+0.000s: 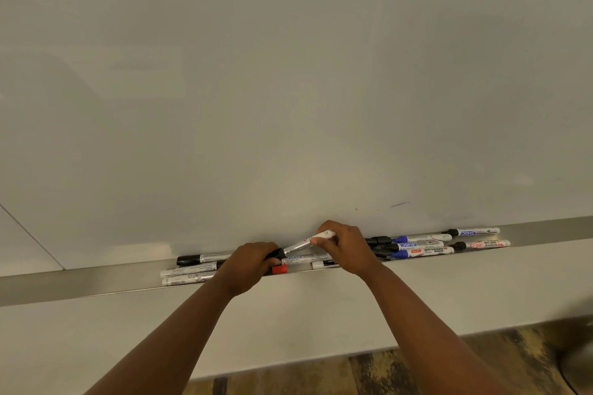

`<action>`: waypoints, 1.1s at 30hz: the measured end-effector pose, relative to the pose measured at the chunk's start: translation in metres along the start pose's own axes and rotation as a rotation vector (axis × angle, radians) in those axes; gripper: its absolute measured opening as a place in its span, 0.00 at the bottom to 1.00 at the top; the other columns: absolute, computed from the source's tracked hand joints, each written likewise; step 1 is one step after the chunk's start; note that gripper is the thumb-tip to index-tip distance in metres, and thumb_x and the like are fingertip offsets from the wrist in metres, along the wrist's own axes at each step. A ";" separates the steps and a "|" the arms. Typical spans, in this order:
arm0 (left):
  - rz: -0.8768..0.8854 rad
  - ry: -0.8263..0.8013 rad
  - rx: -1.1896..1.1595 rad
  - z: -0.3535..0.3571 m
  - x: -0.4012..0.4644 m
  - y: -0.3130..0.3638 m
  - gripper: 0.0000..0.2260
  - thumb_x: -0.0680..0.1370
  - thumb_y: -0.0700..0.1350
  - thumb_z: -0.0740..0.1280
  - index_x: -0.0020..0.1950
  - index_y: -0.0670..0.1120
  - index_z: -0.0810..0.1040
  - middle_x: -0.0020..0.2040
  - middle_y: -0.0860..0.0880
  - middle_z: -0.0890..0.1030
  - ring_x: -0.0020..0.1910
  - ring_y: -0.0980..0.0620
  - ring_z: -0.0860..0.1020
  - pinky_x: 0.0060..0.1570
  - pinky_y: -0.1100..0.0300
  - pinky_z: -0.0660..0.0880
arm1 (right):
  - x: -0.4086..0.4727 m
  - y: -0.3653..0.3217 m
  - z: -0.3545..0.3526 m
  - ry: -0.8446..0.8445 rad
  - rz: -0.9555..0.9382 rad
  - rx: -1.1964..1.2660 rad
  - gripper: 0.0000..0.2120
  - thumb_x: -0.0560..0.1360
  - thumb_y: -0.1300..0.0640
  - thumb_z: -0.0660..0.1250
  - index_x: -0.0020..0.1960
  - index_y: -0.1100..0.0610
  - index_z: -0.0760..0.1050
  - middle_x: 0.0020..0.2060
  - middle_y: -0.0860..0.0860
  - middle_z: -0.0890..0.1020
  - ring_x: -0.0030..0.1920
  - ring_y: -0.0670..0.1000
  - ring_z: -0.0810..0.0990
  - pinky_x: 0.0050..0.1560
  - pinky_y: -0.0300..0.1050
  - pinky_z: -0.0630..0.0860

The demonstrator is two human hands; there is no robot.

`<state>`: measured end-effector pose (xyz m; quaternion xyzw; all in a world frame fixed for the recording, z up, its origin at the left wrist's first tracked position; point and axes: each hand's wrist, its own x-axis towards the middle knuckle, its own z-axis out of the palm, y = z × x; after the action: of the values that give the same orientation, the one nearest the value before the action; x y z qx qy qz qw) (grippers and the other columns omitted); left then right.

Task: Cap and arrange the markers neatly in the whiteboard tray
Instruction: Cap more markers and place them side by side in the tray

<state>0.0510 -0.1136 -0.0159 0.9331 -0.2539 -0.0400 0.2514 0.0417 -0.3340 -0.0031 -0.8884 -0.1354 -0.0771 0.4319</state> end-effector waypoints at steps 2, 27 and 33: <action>-0.008 0.040 -0.004 0.000 0.001 0.000 0.16 0.72 0.52 0.54 0.47 0.45 0.76 0.40 0.52 0.77 0.40 0.52 0.73 0.36 0.63 0.64 | 0.002 0.001 0.000 -0.005 0.054 0.000 0.09 0.73 0.55 0.68 0.40 0.62 0.77 0.26 0.46 0.73 0.27 0.40 0.71 0.27 0.29 0.65; 0.046 0.402 0.380 -0.002 -0.006 0.003 0.11 0.66 0.51 0.65 0.43 0.48 0.81 0.38 0.51 0.84 0.37 0.52 0.81 0.24 0.64 0.76 | -0.008 0.033 0.023 0.171 0.130 -0.075 0.05 0.69 0.58 0.72 0.44 0.52 0.78 0.37 0.48 0.81 0.41 0.52 0.74 0.41 0.47 0.73; 0.051 0.393 0.290 0.001 -0.004 0.006 0.09 0.67 0.53 0.65 0.40 0.50 0.80 0.39 0.53 0.82 0.41 0.57 0.75 0.25 0.66 0.71 | -0.007 0.028 0.025 0.210 0.166 -0.226 0.06 0.70 0.54 0.71 0.46 0.50 0.79 0.42 0.51 0.83 0.49 0.53 0.73 0.45 0.48 0.64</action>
<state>0.0449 -0.1166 -0.0146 0.9426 -0.2267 0.1857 0.1601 0.0438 -0.3320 -0.0411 -0.9264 -0.0061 -0.1483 0.3460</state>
